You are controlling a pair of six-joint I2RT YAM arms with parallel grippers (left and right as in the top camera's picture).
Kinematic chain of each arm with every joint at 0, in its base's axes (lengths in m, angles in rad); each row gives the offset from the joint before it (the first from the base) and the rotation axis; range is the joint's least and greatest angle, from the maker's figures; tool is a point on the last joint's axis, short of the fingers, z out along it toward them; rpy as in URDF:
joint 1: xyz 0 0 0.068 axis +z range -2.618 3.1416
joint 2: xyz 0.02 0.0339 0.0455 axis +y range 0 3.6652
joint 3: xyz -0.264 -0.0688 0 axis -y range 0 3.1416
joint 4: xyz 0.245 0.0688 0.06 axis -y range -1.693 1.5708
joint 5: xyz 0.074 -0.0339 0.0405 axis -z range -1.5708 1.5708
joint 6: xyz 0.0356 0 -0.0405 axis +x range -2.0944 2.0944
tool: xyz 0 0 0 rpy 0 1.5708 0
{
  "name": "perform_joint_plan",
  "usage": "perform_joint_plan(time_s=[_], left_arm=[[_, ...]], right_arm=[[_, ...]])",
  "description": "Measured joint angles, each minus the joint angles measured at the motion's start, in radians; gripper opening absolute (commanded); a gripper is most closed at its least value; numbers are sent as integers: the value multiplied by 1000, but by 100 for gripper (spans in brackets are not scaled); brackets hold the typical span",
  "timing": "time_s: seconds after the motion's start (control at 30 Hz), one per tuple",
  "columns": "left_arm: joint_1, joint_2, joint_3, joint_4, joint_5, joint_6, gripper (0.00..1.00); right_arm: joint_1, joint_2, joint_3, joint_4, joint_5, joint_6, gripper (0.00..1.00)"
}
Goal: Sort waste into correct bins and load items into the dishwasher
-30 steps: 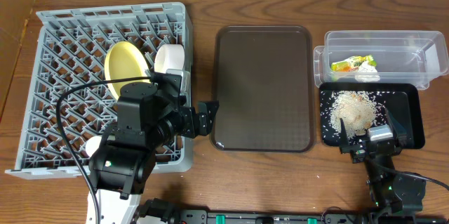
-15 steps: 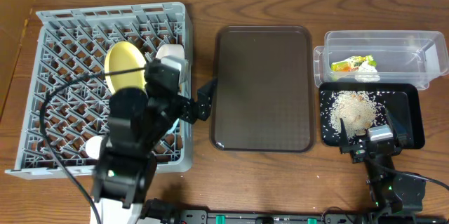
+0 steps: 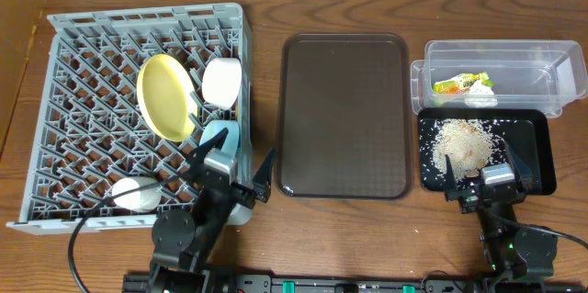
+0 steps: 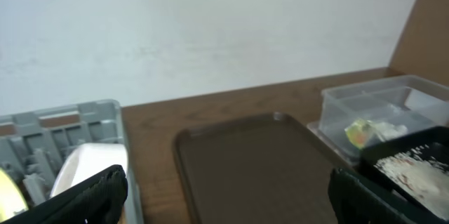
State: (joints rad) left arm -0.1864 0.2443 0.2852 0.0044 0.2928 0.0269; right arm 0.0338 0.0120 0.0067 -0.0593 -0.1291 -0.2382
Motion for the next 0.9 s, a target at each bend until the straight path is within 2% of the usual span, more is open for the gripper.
perform_joint_plan(time_s=[0.27, 0.47, 0.9], left_arm=[[0, -229, -163, 34, -119, 0, 92], [0, -231, -277, 72, -196, 0, 93], [0, -233, -279, 57, -222, 0, 92]], right_arm=[[0, 0, 0, 0, 0, 0, 99], [0, 0, 0, 0, 0, 0, 99], [0, 0, 0, 0, 0, 0, 99]])
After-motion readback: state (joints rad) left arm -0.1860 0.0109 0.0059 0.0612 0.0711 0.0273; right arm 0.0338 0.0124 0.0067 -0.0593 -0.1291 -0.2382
